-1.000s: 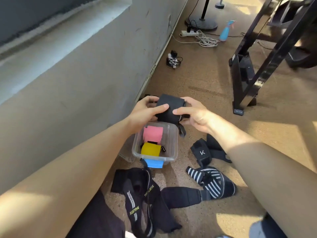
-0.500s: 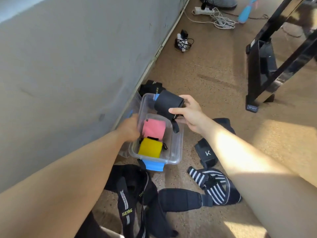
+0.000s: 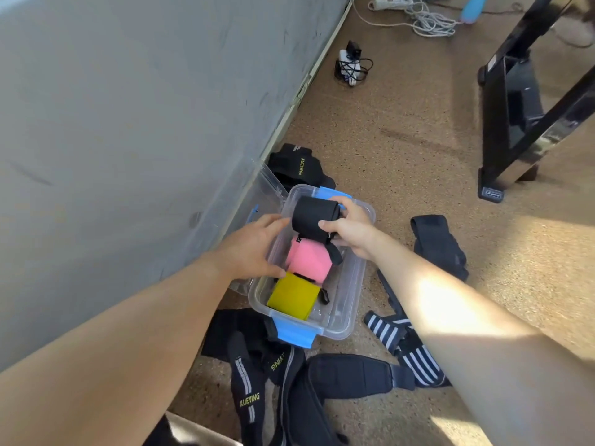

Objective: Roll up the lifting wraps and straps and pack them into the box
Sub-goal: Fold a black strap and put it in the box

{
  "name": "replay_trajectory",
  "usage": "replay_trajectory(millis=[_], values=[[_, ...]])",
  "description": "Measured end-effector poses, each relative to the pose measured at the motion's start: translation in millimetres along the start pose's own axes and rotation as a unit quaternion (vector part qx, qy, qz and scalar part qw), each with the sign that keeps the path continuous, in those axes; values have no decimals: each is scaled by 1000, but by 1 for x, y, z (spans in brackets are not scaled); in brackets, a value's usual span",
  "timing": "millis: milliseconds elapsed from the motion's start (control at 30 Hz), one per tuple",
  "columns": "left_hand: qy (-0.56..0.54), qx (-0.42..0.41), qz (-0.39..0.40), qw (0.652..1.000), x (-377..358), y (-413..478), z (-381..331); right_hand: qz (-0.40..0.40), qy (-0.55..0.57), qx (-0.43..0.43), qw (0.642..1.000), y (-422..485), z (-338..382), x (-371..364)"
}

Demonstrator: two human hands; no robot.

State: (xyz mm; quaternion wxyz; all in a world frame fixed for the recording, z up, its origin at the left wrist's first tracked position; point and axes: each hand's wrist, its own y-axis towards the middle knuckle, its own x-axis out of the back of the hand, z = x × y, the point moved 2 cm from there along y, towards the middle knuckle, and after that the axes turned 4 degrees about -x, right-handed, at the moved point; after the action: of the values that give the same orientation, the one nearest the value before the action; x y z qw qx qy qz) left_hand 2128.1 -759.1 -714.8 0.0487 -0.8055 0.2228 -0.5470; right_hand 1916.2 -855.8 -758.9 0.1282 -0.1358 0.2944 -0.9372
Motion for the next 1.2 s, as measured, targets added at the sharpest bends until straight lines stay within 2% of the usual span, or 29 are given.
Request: replay_trajectory(millis=[167, 300, 367, 433, 533, 600, 700, 800, 933, 967, 1033, 1100, 1133, 1200], values=[[120, -47, 49, 990, 13, 3, 6, 7, -20, -22, 1000, 6, -5, -9], [146, -69, 50, 986, 22, 5, 10, -18, -128, -6, 992, 14, -9, -12], [125, -67, 47, 989, 20, 4, 10, -43, -226, 13, 973, 9, -4, -14], [111, -70, 41, 991, 20, 4, 11, -100, -326, 54, 939, 2, -1, -18], [92, -67, 35, 993, 20, 4, 12, -153, -395, 125, 897, -11, -3, -28], [82, -62, 34, 994, 19, 4, 12, -137, -411, 137, 891, -14, -8, -32], [69, -56, 29, 996, 18, 5, 14, -80, -418, 96, 900, -10, -9, -31], [67, -54, 31, 996, 18, 7, 15, -9, -487, 47, 872, -4, -8, -30], [80, -48, 36, 995, 19, 8, 13, 24, -559, 40, 828, -4, 5, -23], [85, -47, 37, 995, 20, 8, 13, 23, -553, 50, 831, -7, 7, -21], [107, -43, 39, 993, 23, 9, 10, 9, -499, 69, 864, -17, 9, -14], [180, -50, 35, 982, 24, 9, 4, -17, -438, 96, 894, -31, 10, -4], [222, -63, 30, 972, 23, 10, -2, -42, -427, 121, 895, -39, 11, 4], [267, -109, 29, 957, 17, 14, -19, -109, -436, 179, 875, -55, 10, 21]])
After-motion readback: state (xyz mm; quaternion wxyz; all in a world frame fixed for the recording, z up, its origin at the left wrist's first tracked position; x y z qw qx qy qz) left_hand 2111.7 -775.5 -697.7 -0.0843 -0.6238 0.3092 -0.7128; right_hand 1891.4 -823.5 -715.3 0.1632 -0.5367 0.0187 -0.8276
